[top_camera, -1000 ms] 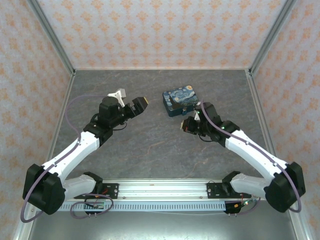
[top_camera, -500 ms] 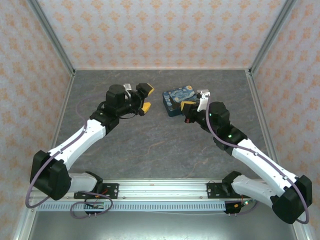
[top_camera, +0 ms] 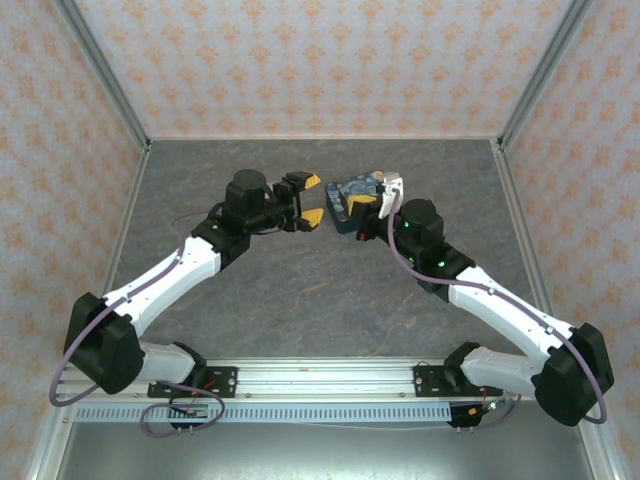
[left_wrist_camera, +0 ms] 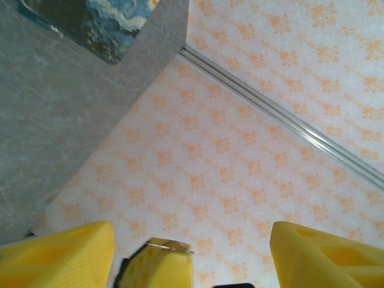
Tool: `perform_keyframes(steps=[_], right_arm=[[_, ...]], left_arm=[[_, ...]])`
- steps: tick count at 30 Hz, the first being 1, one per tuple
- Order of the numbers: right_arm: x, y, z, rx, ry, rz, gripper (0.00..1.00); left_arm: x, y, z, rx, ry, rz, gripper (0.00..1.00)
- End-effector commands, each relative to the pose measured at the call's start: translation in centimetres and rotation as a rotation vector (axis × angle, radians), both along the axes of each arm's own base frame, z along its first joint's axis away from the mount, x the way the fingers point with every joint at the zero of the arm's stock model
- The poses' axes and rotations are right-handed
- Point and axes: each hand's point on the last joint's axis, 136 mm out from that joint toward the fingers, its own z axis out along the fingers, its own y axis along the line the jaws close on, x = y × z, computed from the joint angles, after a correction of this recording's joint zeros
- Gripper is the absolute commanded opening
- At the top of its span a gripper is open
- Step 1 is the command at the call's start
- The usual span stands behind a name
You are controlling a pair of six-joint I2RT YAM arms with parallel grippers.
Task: Unlock a padlock with a key
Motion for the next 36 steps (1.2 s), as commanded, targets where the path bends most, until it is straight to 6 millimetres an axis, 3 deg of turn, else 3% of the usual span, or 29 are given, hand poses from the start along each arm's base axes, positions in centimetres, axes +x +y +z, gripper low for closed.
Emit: perform_keyframes(steps=[1, 6, 15, 19, 36], right_arm=[[-0.2, 1.6, 3.1, 0.064, -0.082, 0.052, 0.00], [-0.3, 2.8, 2.9, 0.081, -0.070, 0.084, 0.00], [-0.5, 3.2, 3.6, 0.109, -0.074, 0.103, 0.00], [-0.4, 4.0, 2.6, 0.107, -0.040, 0.130, 0.00], [-0.8, 3.9, 2.3, 0.120, -0.020, 0.141, 0.00]], left_arm=[[0.1, -1.0, 2.2, -0.080, 0.005, 0.005, 0.68], [0.0, -1.9, 1.9, -0.100, 0.027, -0.002, 0.66], [-0.1, -2.2, 1.0, -0.109, 0.051, 0.002, 0.64], [0.1, -2.4, 1.2, -0.123, 0.048, 0.004, 0.63], [0.2, -2.3, -0.2, -0.127, 0.087, 0.020, 0.51]])
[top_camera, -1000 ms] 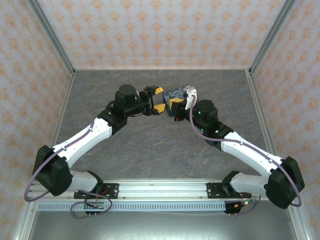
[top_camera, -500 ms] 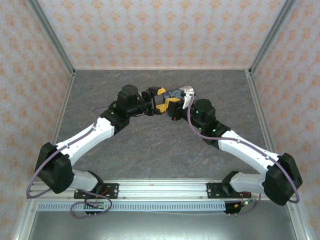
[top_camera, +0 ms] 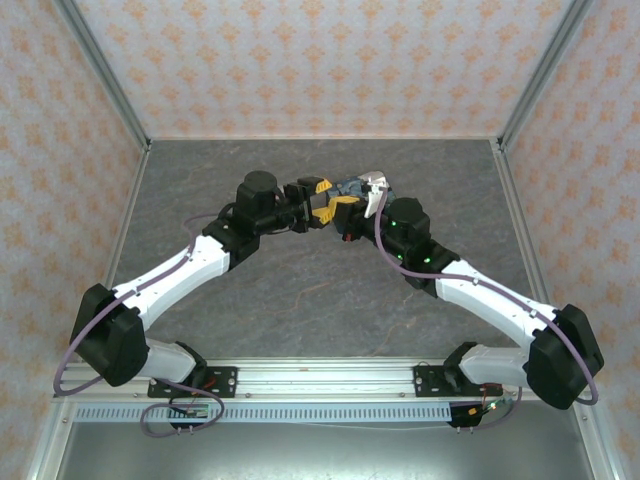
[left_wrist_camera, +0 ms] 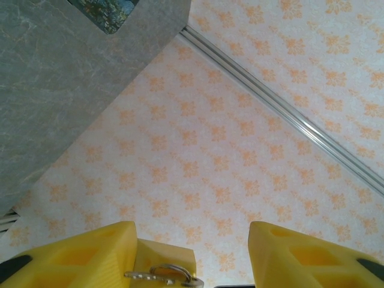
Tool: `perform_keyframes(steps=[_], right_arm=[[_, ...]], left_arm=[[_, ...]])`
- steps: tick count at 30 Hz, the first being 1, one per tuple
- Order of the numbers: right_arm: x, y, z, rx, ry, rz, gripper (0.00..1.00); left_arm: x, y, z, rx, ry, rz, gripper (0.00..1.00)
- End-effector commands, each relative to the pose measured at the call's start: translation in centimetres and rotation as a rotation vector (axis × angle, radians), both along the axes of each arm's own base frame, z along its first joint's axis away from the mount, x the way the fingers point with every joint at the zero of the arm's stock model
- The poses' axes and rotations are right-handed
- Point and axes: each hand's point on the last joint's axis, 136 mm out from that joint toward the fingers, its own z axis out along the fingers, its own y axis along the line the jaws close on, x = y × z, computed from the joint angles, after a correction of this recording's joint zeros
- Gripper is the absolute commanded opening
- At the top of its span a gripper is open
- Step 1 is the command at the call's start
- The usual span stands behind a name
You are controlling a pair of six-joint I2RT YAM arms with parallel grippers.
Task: Unlock a padlock with a key
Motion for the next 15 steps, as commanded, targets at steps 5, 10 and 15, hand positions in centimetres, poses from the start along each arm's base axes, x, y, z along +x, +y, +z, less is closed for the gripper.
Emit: perform_keyframes(steps=[5, 10, 15], right_arm=[[-0.72, 0.40, 2.07, 0.047, -0.040, 0.036, 0.00], [-0.71, 0.31, 1.63, 0.044, -0.033, 0.031, 0.00], [-0.78, 0.30, 1.37, 0.042, -0.028, 0.034, 0.00]], left_arm=[[0.26, -0.07, -0.30, -0.066, 0.059, 0.044, 0.46], [0.23, -0.04, -0.58, -0.062, 0.069, 0.045, 0.38], [0.22, -0.05, -0.72, -0.059, 0.073, 0.045, 0.36]])
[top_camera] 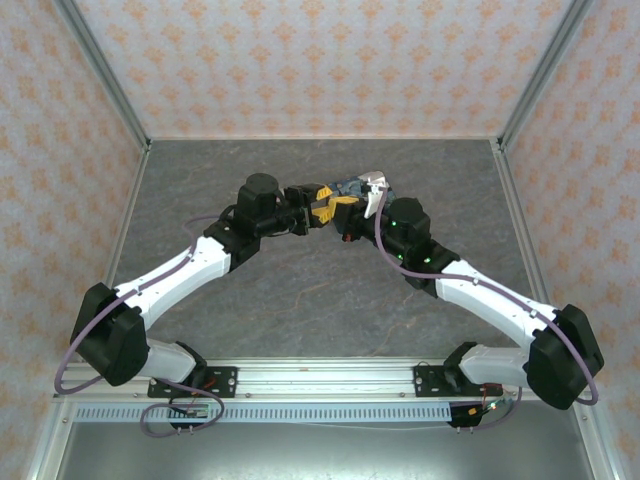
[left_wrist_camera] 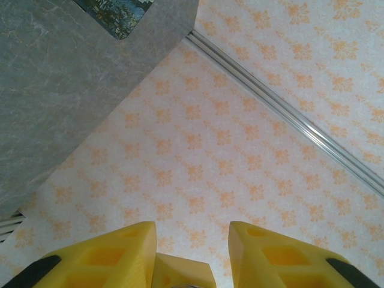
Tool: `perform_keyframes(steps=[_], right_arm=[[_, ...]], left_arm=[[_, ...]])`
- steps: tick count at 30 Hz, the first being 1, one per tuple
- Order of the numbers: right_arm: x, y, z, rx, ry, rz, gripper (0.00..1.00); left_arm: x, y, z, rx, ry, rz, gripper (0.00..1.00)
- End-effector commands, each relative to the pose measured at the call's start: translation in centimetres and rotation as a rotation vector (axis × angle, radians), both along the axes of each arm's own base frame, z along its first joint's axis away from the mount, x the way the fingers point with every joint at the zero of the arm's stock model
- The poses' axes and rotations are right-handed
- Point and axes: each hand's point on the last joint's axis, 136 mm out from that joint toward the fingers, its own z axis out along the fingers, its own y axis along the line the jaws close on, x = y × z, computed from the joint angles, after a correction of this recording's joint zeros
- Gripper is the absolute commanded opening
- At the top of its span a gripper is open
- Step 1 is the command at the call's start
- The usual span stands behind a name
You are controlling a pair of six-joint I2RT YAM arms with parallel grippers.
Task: Unlock a padlock with a key
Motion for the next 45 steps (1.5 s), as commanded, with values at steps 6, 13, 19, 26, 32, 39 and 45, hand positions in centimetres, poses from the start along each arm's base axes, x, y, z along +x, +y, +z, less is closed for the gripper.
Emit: perform_keyframes(steps=[6, 13, 19, 26, 32, 39, 45], right_arm=[[-0.6, 0.1, 1.0, 0.039, -0.021, 0.017, 0.00], [-1.0, -0.3, 1.8, 0.058, -0.035, 0.014, 0.00], [-1.2, -0.6, 1.8, 0.059, -0.027, 0.007, 0.00], [-1.9, -1.4, 1.2, 0.023, 0.032, -0.010, 0.15], [-3.4, -2.6, 1.5, 0.011, 0.071, -0.002, 0.39], [-4.1, -5.1, 4.4, 0.240, 0.148, 0.052, 0.61], [-3.9, -6.8, 7.3, 0.491, 0.176, 0.136, 0.74]], left_arm=[[0.3, 0.0, 0.1, -0.066, 0.064, 0.044, 0.29], [0.3, 0.0, -0.2, -0.062, 0.075, 0.045, 0.19], [0.2, 0.0, -0.3, -0.054, 0.076, 0.040, 0.08], [0.9, -0.1, 0.8, 0.026, -0.046, 0.016, 0.00], [2.2, -0.1, 2.8, 0.192, -0.248, -0.038, 0.00], [2.3, 0.4, 7.2, 0.549, -0.608, -0.200, 0.00], [1.2, 1.7, 10.1, 0.750, -0.866, -0.247, 0.00]])
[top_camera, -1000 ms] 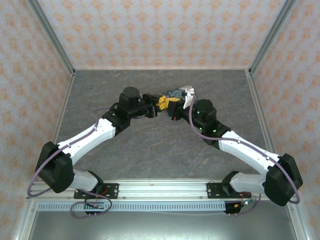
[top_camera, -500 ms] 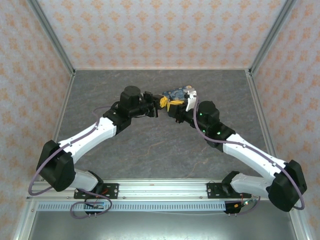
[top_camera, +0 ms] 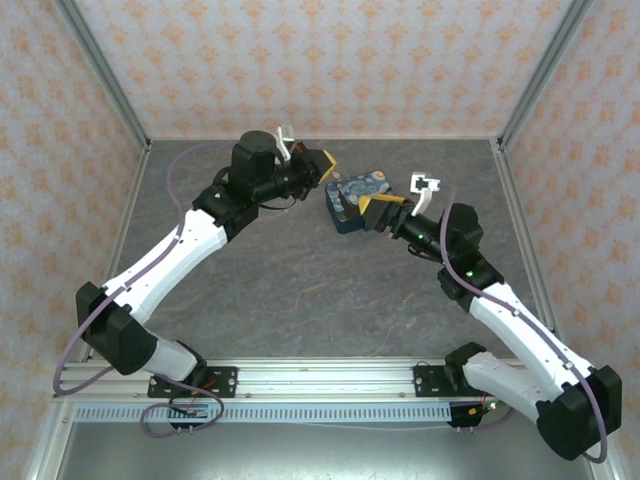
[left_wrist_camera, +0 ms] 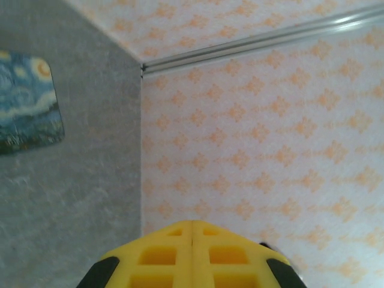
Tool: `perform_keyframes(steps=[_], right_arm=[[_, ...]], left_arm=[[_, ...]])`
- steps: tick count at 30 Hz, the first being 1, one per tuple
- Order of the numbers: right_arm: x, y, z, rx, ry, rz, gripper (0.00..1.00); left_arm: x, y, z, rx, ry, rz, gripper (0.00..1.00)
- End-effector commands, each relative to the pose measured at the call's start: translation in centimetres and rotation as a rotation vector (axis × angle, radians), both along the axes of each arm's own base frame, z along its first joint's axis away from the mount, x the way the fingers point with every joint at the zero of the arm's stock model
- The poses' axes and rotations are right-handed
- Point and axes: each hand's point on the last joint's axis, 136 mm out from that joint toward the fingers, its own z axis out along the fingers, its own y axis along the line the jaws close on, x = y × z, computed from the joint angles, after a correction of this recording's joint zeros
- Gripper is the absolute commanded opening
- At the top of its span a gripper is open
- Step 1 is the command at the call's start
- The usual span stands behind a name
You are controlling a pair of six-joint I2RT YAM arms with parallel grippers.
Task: Unlock a padlock with a key
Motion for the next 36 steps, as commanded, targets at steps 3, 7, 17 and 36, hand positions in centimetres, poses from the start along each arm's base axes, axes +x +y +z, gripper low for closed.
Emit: perform_keyframes(steps=[3, 7, 17, 36], right_arm=[[-1.9, 0.3, 5.0, 0.266, -0.065, 0.157, 0.78], [-2.4, 0.7, 7.1, 0.343, -0.111, 0.226, 0.80], [-3.1, 5.6, 7.8, 0.276, -0.102, 0.389, 0.78], [-1.8, 7.2, 8.2, 0.298, -0.098, 0.416, 0.54]], left_arm=[[-1.8, 1.8, 1.5, 0.247, -0.273, -0.060, 0.00], [-3.0, 1.5, 3.1, 0.241, -0.393, -0.108, 0.00], [-4.1, 0.2, 6.0, 0.148, -0.529, -0.184, 0.00], [-3.9, -0.2, 5.8, 0.111, -0.505, -0.184, 0.00]])
